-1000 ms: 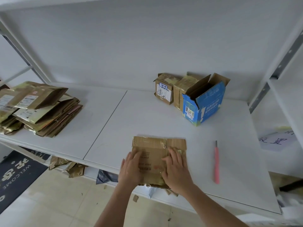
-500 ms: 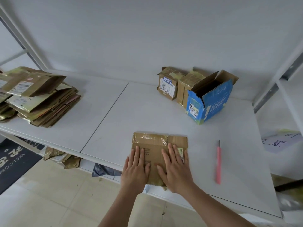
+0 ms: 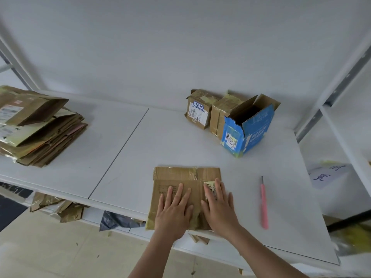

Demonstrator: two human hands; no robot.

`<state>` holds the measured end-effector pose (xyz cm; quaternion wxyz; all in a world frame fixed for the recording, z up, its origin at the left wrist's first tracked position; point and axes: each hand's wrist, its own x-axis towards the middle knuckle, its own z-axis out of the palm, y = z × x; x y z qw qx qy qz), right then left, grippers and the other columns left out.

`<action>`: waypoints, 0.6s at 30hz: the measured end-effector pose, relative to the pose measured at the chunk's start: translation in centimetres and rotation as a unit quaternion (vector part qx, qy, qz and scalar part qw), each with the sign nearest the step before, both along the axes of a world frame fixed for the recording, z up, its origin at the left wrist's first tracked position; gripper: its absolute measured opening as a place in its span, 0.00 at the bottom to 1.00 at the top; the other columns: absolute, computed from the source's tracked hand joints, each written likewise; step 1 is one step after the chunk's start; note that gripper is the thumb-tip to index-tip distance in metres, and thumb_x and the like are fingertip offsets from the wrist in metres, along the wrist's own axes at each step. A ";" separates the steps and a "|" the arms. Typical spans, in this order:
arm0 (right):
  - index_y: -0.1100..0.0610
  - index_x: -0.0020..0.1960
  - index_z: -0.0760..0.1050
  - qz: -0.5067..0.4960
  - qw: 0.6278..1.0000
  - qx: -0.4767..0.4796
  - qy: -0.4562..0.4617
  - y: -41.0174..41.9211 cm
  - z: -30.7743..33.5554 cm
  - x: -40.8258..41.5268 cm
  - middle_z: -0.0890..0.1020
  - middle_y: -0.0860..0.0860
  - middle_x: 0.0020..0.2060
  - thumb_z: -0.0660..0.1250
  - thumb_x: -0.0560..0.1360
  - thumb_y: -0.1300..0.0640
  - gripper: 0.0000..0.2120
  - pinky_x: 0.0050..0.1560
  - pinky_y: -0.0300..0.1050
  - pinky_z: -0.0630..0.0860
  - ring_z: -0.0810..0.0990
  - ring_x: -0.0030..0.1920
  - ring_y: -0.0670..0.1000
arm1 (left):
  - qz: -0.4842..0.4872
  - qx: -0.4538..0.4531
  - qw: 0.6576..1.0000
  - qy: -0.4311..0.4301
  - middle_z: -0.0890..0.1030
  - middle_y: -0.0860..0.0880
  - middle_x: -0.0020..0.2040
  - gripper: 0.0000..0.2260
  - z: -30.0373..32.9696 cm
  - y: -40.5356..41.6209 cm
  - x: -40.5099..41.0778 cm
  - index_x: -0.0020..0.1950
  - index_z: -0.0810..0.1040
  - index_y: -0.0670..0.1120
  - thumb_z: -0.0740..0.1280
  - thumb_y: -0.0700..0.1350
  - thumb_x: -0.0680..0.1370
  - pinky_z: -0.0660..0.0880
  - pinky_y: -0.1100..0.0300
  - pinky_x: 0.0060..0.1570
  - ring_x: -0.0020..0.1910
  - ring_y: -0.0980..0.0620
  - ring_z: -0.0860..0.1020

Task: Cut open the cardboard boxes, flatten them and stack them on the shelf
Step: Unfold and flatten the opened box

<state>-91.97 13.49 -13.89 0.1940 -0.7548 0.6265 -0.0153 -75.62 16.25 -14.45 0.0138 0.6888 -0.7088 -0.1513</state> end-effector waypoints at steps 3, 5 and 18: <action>0.50 0.81 0.44 0.028 0.999 0.028 -0.007 -3.2 0.8 1.8 0.35 0.55 0.79 0.48 0.84 0.47 0.27 0.76 0.57 0.39 0.34 0.78 0.54 | 0.023 0.005 1.000 0.003 0.37 0.57 0.80 0.25 0.1 -1.7 1.9 0.79 0.37 0.60 0.41 0.60 0.84 0.35 0.49 0.76 0.79 0.49 0.35; 0.50 0.81 0.43 0.044 0.998 0.034 -0.001 -5.3 0.8 4.0 0.34 0.55 0.78 0.48 0.85 0.47 0.28 0.76 0.57 0.38 0.33 0.78 0.54 | 0.036 0.008 0.999 0.004 0.36 0.56 0.80 0.25 0.1 -3.2 3.7 0.79 0.36 0.59 0.41 0.60 0.84 0.36 0.49 0.76 0.79 0.48 0.35; 0.49 0.80 0.42 0.091 0.988 -0.125 -0.005 -20.8 0.6 14.3 0.36 0.53 0.79 0.50 0.84 0.45 0.30 0.76 0.57 0.38 0.36 0.79 0.52 | 0.111 -0.024 0.993 -0.035 0.35 0.54 0.80 0.27 -1.9 -15.0 18.4 0.79 0.35 0.59 0.40 0.61 0.82 0.39 0.47 0.77 0.79 0.48 0.37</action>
